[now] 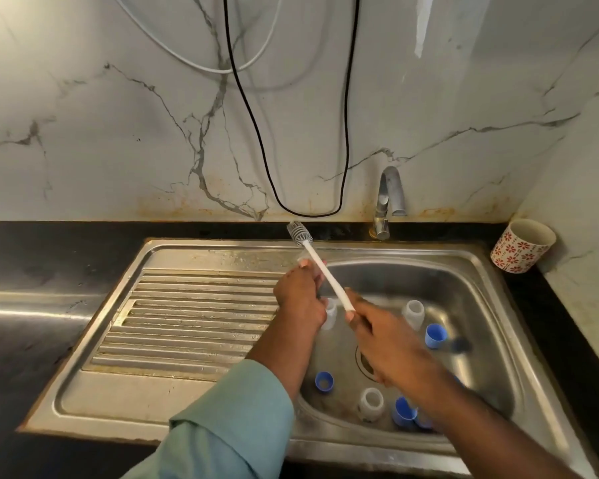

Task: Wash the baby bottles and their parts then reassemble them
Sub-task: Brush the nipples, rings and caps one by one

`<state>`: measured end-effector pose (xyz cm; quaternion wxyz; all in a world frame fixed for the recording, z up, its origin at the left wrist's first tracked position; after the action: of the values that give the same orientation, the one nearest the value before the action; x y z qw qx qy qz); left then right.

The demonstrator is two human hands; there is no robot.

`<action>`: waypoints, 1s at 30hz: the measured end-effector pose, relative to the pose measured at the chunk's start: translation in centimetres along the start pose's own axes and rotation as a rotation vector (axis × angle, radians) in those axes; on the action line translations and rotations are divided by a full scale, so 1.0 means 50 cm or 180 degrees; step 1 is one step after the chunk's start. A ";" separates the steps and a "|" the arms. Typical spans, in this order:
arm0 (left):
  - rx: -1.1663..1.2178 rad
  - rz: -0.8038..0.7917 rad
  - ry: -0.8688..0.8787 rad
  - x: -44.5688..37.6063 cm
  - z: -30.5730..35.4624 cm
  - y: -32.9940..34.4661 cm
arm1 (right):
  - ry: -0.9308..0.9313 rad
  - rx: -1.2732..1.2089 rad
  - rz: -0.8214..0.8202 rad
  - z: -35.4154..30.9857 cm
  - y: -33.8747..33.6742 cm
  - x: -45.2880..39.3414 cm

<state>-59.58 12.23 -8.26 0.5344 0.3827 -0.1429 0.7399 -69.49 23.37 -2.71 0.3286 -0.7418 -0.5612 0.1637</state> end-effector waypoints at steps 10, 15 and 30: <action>0.0475 0.0346 0.0755 -0.002 0.012 -0.011 | -0.0189 0.0109 -0.0099 0.094 -0.043 0.075; -0.0101 0.0281 0.1482 0.006 0.046 -0.004 | -0.0189 -0.0018 -0.0064 0.102 -0.068 0.056; 0.0006 0.0041 0.1536 -0.019 0.010 0.045 | 0.0179 -0.0546 -0.0369 0.140 -0.066 -0.001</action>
<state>-61.27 10.39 -8.15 0.5481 0.1944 -0.0128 0.8134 -76.21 25.95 -5.62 0.2883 -0.7378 -0.6057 0.0750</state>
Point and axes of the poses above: each hand's wrist, its own x-axis away from the middle knuckle, its own y-axis out of the palm, z = x × y, the point moved 8 cm from there along -x, towards the middle knuckle, and after that the axes turned 11 degrees about z, right-handed, at the moved point
